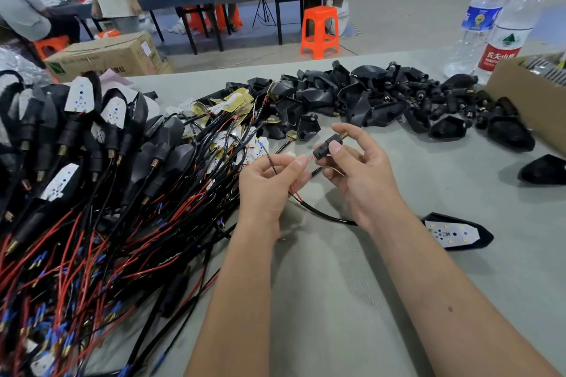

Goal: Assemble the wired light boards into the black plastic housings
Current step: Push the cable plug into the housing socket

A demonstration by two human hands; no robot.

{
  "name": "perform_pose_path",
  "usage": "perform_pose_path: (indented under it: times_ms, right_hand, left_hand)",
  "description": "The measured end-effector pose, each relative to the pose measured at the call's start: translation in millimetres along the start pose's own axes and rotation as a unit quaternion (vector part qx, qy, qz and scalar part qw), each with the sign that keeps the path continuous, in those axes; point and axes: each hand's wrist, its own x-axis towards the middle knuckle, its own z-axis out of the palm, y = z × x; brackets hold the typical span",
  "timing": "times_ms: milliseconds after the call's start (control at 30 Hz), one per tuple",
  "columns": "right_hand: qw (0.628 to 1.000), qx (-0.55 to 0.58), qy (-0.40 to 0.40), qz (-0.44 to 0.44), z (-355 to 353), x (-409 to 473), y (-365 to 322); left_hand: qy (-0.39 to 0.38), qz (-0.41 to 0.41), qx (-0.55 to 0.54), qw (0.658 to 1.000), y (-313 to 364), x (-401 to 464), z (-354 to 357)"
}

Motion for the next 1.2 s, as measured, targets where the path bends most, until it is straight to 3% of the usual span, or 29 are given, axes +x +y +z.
perform_pose_path:
  times_ms: [233,433,667,900,1133,1200]
  right_hand:
    - [0.999,0.020,0.032,-0.009,-3.4,4.0,-2.9]
    - [0.999,-0.026,-0.023,0.013,0.3,-0.2,-1.5]
    - [0.999,-0.009,0.014,0.033,0.5,0.6,2.1]
    - [0.998,0.044,0.051,0.016,0.5,3.2,4.4]
    - [0.997,-0.006,-0.047,0.057,2.9,1.8,1.3]
    - [0.998,-0.034,-0.036,0.045,4.1,1.3,3.2]
  left_hand:
    - [-0.055,-0.017,0.037,0.998,6.7,1.8,-9.0]
    - [-0.025,0.021,0.056,0.998,5.1,0.3,-4.3]
    - [0.029,0.033,0.056,0.997,-1.9,-0.3,3.8]
    - [-0.048,0.010,0.138,0.989,7.9,-4.5,-8.8]
    - [-0.035,0.068,0.133,0.988,2.6,-2.8,-0.1]
    - [-0.015,0.079,0.120,0.990,-1.3,-3.9,3.2]
